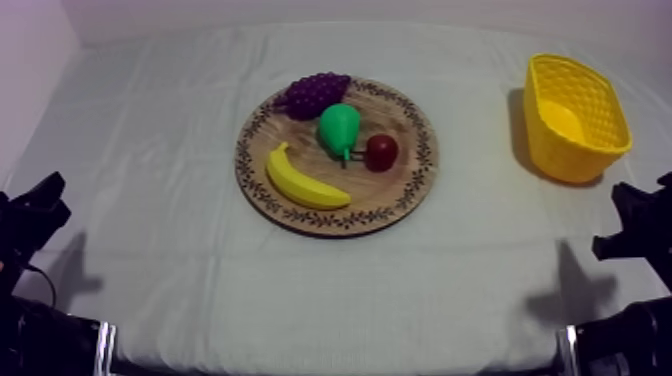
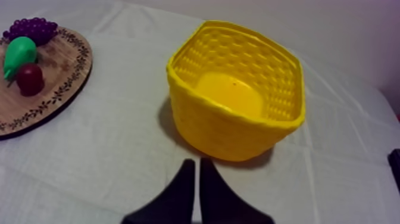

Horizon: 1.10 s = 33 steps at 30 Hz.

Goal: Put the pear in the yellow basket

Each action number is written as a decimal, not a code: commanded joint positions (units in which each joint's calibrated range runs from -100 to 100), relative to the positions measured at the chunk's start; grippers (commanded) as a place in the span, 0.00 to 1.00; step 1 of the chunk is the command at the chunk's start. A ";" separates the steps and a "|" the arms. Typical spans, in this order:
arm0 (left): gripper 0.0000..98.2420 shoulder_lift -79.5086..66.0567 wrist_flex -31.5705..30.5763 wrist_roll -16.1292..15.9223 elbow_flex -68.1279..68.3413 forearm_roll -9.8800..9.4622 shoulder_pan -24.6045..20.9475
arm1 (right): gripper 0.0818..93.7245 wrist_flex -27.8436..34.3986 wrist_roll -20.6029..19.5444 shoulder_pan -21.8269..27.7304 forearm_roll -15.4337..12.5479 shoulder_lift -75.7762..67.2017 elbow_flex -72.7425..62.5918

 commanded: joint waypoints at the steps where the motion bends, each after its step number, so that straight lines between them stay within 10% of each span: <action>1: 0.00 0.00 -0.01 0.01 0.03 -0.02 -0.01 | 0.00 -0.02 0.84 0.01 -0.02 0.03 0.00; 21: 0.00 0.00 -0.01 0.01 0.03 -0.02 -0.01 | 0.01 -2.90 -2.35 0.17 -1.29 2.68 -0.65; 33: 0.00 0.00 -0.01 0.01 0.03 -0.02 -0.01 | 0.01 0.88 -8.83 -2.27 0.21 23.51 -23.06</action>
